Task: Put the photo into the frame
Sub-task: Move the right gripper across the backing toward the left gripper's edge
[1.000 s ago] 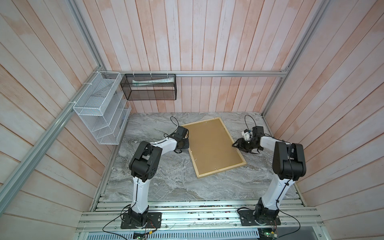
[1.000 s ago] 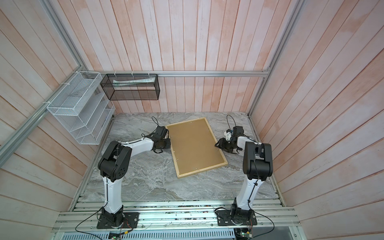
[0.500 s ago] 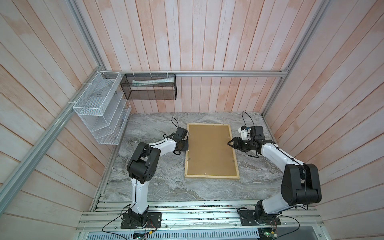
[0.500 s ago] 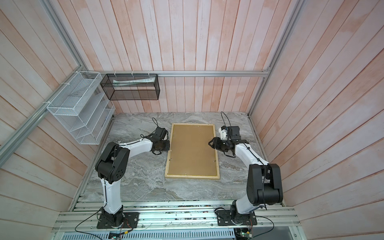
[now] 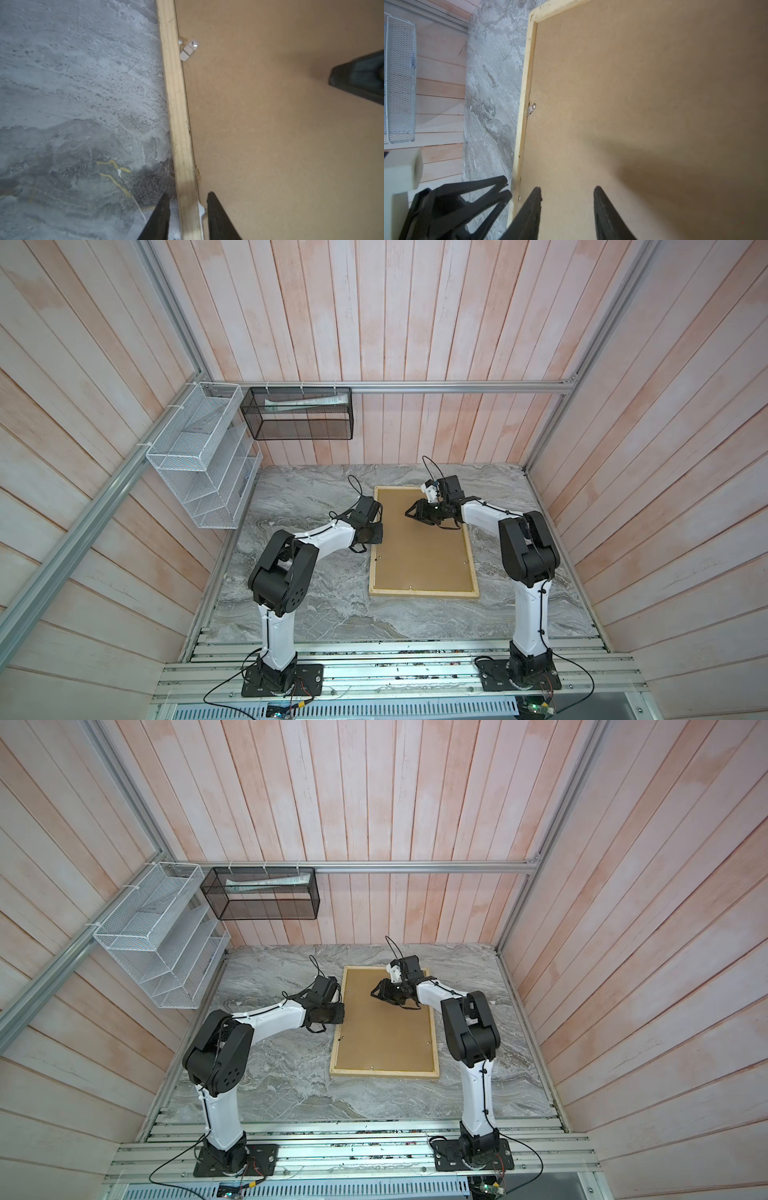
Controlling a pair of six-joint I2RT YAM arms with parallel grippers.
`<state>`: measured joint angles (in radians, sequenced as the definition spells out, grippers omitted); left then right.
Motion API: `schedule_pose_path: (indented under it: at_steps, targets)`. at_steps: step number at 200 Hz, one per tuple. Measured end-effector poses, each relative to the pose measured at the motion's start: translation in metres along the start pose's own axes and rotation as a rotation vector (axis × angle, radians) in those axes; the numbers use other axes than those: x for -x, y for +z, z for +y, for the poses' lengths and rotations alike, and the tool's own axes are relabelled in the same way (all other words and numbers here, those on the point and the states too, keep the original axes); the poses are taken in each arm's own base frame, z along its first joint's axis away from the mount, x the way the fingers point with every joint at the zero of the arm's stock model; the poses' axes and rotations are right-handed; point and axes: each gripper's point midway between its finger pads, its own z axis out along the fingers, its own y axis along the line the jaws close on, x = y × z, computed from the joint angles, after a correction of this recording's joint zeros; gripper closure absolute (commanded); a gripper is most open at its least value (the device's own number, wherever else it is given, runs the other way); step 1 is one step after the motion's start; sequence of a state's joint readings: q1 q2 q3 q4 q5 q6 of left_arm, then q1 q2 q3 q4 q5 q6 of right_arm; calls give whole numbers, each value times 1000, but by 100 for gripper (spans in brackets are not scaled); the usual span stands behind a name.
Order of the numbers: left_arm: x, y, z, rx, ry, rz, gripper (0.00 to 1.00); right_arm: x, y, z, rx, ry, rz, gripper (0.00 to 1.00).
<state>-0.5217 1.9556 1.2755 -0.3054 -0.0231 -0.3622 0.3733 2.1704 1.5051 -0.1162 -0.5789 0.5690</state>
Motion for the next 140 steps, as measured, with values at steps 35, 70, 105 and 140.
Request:
schedule_pose_path:
  at_steps: [35, 70, 105, 140]
  targets:
    - [-6, 7, 2, 10, 3, 17, 72, -7, 33, 23, 68, 74, 21, 57]
    - [-5, 7, 2, 11, 2, 12, 78, 4, 57, 49, 120, 120, 6, 58]
    - [-5, 9, 2, 8, -14, 3, 86, 12, 74, 60, 125, 178, -16, 58]
    - [-3, 10, 1, 2, -25, -10, 91, 16, 85, 59, 89, 234, -40, 58]
